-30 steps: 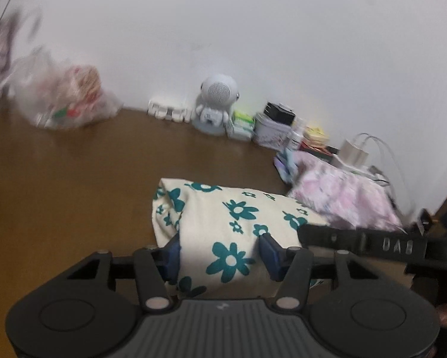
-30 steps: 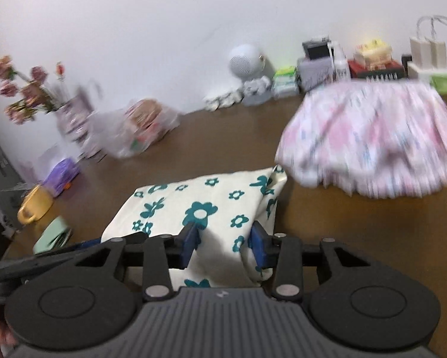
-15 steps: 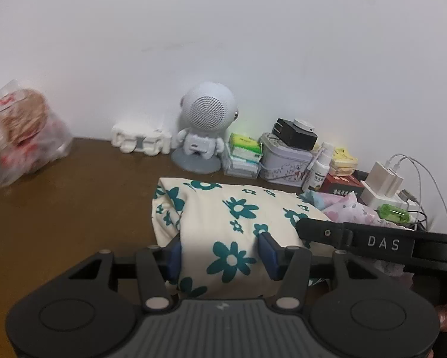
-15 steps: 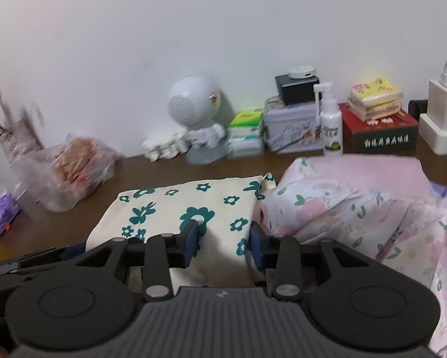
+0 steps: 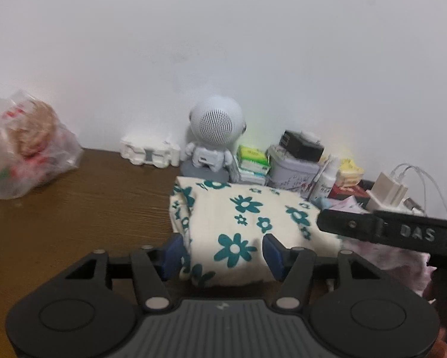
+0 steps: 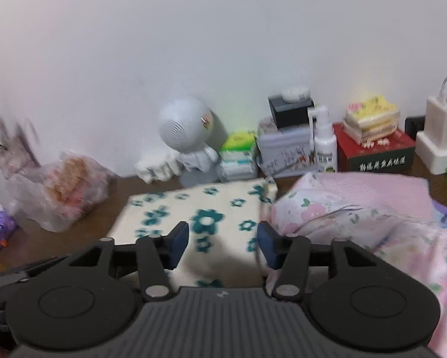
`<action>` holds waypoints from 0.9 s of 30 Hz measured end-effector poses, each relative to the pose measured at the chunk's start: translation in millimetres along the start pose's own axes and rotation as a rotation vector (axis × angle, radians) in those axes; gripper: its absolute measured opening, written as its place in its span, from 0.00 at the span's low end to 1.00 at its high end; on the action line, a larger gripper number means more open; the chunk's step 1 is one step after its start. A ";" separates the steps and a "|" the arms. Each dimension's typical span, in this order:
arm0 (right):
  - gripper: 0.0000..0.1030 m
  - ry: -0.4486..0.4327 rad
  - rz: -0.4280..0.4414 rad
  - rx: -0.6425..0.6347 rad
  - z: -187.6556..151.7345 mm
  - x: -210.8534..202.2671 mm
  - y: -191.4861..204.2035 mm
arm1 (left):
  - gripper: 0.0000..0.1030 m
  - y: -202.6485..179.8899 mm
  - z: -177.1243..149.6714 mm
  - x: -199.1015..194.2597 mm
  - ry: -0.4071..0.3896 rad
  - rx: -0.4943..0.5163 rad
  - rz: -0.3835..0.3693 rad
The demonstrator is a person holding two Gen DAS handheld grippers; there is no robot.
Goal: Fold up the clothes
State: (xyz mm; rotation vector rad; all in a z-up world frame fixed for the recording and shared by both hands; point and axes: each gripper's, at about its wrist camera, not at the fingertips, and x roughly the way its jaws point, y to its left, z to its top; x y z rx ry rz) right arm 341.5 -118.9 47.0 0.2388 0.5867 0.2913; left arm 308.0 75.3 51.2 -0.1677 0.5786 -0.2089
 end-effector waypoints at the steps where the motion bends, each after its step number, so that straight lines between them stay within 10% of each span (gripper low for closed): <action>1: 0.64 -0.013 -0.001 -0.016 -2.5 -11.7 5.8 | 0.56 -2.2 -0.8 -11.8 -0.007 0.000 0.011; 16: 0.80 -0.020 -0.051 -0.078 -136.3 -205.7 26.9 | 0.80 -46.4 -133.9 -216.5 -0.047 0.112 0.138; 27: 1.00 0.006 -0.182 -0.133 -222.5 -274.2 25.1 | 0.82 -78.9 -194.3 -224.1 0.018 0.137 0.180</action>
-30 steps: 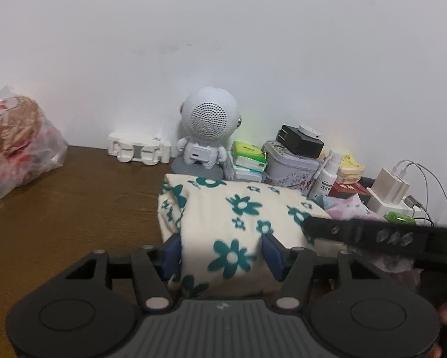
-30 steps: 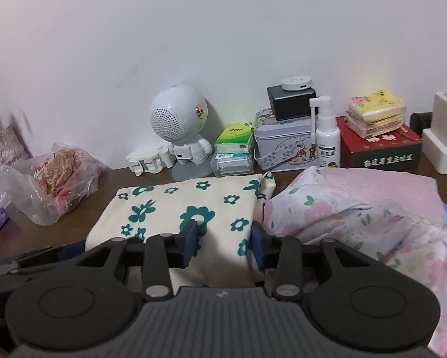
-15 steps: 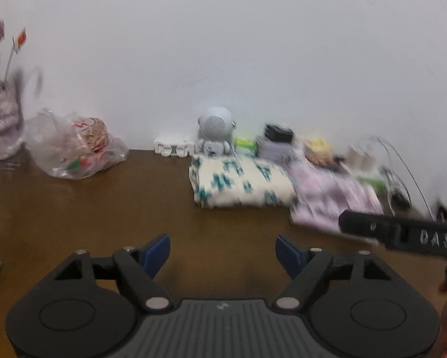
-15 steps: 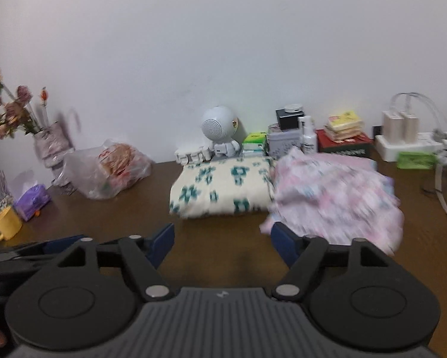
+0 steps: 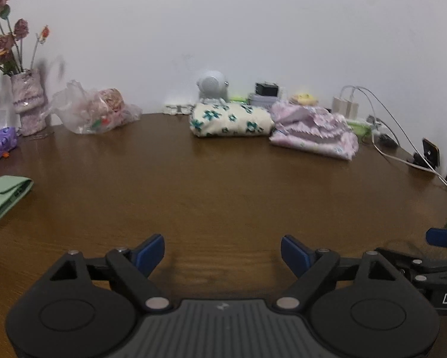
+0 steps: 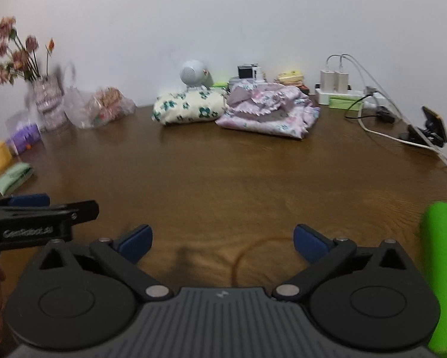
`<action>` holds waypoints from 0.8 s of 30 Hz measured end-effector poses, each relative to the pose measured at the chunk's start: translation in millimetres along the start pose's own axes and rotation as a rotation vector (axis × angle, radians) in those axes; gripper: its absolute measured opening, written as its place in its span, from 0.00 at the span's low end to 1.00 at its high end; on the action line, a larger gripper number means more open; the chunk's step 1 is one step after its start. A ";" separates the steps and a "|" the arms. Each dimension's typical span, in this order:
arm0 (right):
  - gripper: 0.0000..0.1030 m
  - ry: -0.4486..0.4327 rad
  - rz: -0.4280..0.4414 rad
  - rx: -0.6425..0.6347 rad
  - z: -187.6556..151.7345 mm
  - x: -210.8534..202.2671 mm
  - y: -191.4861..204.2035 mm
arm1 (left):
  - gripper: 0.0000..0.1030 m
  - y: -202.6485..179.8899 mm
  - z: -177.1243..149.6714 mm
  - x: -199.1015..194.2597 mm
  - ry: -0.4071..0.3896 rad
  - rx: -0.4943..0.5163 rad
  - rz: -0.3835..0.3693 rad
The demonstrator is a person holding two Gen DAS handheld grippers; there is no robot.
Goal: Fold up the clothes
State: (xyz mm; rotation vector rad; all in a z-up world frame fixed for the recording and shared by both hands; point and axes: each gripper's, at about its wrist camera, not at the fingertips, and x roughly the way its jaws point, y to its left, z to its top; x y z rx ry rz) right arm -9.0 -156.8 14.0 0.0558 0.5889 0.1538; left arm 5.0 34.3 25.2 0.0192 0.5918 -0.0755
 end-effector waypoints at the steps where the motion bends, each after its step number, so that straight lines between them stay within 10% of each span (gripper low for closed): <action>1: 1.00 0.002 -0.019 -0.011 -2.1 -1.9 -0.3 | 0.82 -2.3 -1.0 2.0 0.007 0.003 -0.003; 24: 1.00 0.102 -0.122 -0.010 -12.2 24.5 -18.4 | 1.00 -22.5 -10.9 36.2 0.102 0.063 -0.048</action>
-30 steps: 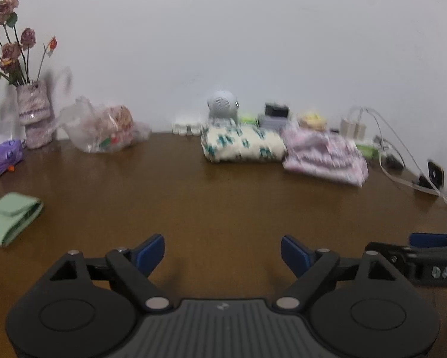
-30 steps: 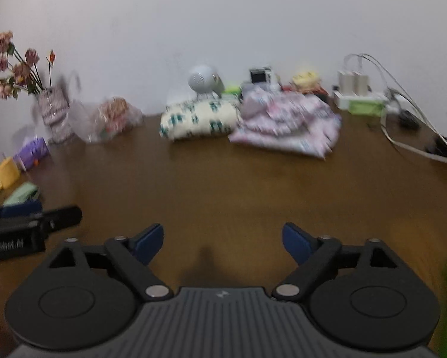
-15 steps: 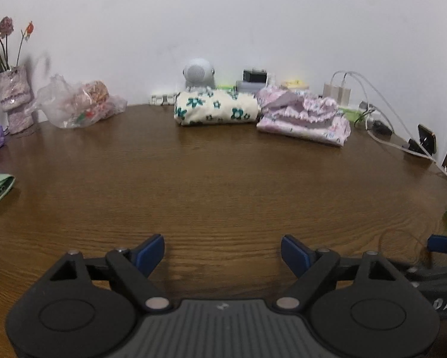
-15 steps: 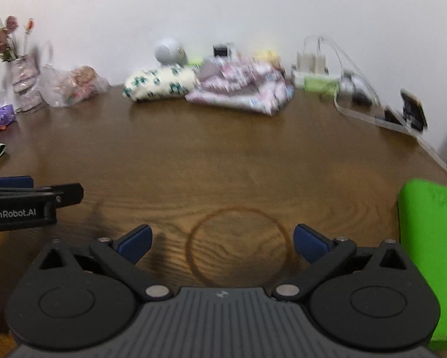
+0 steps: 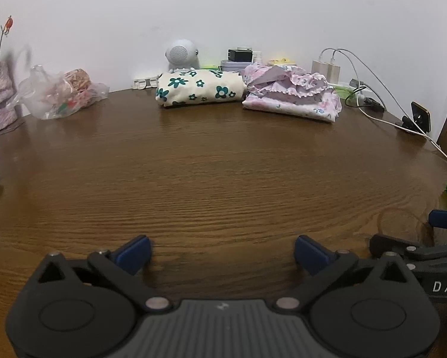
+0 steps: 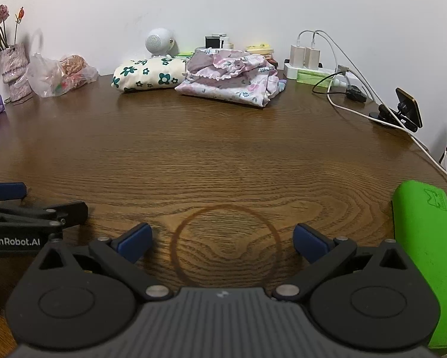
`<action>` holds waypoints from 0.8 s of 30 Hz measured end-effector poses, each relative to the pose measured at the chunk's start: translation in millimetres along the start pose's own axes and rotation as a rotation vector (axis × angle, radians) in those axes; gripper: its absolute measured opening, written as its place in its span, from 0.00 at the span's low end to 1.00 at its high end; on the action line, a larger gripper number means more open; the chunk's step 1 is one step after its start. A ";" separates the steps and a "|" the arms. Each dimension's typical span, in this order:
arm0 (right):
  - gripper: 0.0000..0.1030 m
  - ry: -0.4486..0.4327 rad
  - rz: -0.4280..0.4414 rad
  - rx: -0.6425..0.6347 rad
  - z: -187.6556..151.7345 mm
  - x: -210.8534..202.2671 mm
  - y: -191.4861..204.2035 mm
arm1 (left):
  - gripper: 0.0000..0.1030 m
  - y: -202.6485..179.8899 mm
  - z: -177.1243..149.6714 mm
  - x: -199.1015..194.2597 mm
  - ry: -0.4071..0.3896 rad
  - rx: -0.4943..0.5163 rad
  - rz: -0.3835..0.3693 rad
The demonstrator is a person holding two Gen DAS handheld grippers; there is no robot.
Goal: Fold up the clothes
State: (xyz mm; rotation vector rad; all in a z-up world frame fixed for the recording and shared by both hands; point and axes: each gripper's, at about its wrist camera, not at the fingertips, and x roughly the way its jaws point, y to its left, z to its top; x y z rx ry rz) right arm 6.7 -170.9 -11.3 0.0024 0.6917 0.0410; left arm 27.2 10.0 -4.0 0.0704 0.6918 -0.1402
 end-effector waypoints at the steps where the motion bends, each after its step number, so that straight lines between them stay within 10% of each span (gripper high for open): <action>1: 1.00 0.000 0.000 -0.001 0.1 0.1 -0.1 | 1.00 -0.2 -0.1 -0.1 0.000 -0.001 0.001; 24: 1.00 -0.003 0.023 0.003 -3.3 -6.2 1.3 | 1.00 -0.9 -7.6 -9.6 0.001 -0.028 0.024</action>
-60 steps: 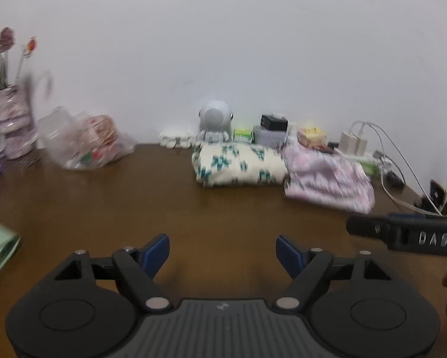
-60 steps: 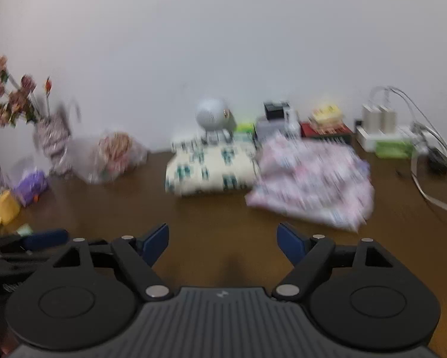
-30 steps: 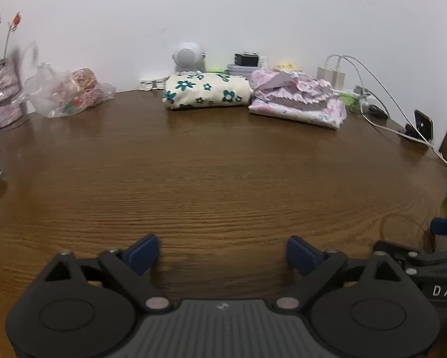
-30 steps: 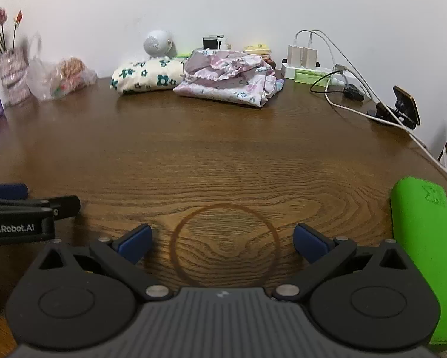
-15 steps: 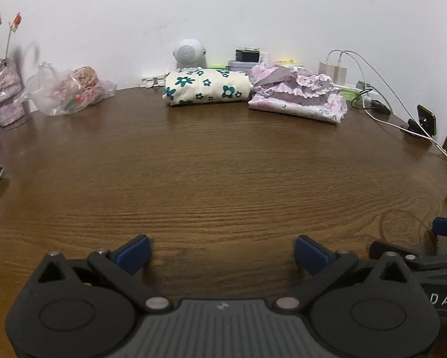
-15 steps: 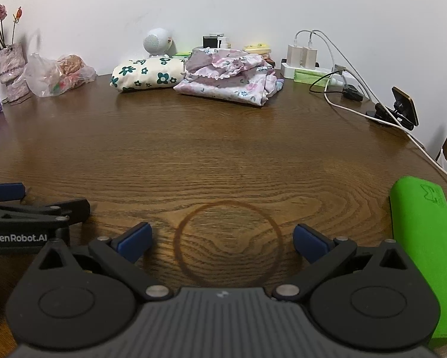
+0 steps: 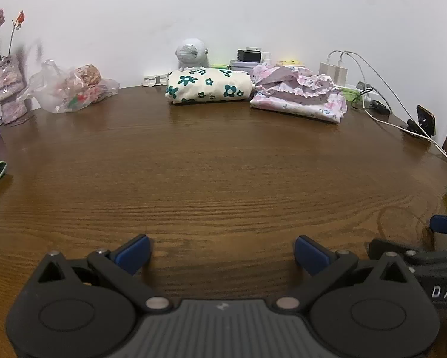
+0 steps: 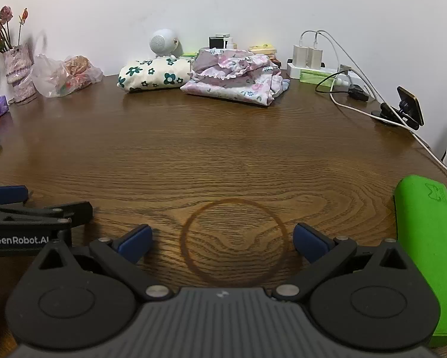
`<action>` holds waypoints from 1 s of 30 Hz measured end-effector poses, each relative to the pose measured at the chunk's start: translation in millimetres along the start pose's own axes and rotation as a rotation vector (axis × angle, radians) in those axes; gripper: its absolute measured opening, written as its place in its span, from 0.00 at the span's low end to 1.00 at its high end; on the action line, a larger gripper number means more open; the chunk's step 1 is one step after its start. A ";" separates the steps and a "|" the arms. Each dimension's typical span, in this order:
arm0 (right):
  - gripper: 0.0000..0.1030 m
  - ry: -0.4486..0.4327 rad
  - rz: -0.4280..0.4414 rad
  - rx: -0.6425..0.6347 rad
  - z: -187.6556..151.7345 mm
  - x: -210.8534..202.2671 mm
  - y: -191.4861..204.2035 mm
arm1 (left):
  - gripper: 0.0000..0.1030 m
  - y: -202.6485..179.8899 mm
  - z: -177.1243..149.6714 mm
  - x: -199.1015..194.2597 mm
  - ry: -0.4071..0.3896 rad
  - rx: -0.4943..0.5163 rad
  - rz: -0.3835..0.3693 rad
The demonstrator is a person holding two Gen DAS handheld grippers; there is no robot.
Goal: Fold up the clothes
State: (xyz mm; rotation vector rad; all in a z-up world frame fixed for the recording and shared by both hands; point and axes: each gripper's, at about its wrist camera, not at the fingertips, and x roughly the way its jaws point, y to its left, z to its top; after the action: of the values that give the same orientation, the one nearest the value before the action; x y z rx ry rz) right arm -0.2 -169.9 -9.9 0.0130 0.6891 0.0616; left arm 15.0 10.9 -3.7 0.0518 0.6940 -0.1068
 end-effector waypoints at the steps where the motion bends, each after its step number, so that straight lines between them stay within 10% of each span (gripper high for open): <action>1: 1.00 -0.001 0.002 0.002 -0.1 -0.3 -0.3 | 1.00 0.0 -0.4 -0.5 0.000 0.002 -0.002; 30: 1.00 -0.004 0.010 0.010 -0.3 -1.0 -1.1 | 1.00 -2.2 -0.6 -2.3 0.003 -0.010 0.010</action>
State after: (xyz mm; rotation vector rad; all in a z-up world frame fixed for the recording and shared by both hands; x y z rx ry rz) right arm -1.1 -171.1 -9.5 0.0256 0.6853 0.0674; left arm 12.6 8.9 -2.8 0.0464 0.6967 -0.0935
